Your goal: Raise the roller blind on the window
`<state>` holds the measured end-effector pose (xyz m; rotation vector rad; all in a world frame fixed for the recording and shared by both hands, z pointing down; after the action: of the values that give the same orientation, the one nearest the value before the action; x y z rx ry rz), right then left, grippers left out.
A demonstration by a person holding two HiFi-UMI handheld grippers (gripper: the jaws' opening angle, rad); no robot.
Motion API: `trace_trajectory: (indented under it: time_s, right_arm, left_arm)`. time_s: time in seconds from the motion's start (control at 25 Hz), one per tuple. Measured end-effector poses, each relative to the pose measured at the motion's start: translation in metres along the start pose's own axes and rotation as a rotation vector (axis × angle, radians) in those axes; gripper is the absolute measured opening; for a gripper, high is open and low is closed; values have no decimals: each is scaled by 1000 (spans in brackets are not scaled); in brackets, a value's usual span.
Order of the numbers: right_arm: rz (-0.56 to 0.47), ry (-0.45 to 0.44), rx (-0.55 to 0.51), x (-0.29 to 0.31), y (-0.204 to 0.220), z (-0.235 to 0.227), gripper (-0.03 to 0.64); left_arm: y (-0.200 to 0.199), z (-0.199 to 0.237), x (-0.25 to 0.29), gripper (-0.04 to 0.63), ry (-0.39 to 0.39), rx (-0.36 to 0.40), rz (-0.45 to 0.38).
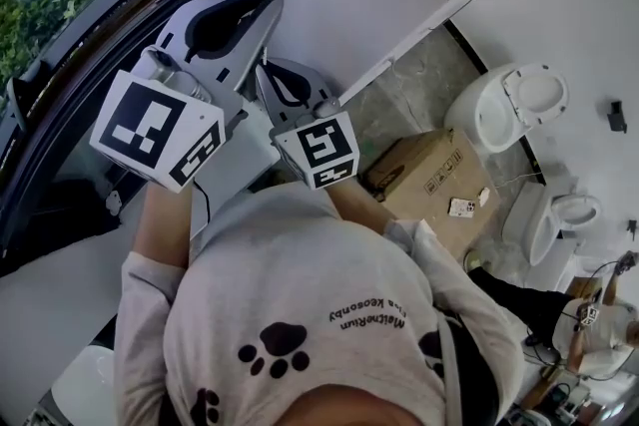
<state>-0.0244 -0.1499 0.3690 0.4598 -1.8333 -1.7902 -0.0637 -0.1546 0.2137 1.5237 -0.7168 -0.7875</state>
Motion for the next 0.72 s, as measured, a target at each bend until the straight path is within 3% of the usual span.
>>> trace_trajectory:
  time_s: [0.24, 0.4, 0.72]
  right_arm:
    - [-1, 3, -5, 2, 2, -1, 9]
    - [2, -2, 5, 5, 5, -1, 9]
    - [78, -8, 73, 8, 37, -1, 9]
  left_arm:
    - [1, -1, 0, 9, -11, 27, 11]
    - [7, 3, -2, 8, -22, -31, -3]
    - [41, 2, -2, 8, -46, -71, 50]
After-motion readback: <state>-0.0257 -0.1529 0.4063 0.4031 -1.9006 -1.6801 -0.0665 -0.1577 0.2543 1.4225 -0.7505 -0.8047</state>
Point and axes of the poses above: the fingertips, and each gripper's own axes: x forward along the fingers, z to its left, y out of its underside, the point moved 4 cm from there along -x, backward along the fingers, and after that the axes turned 9 degrees about -y, right-handed, at the moved point
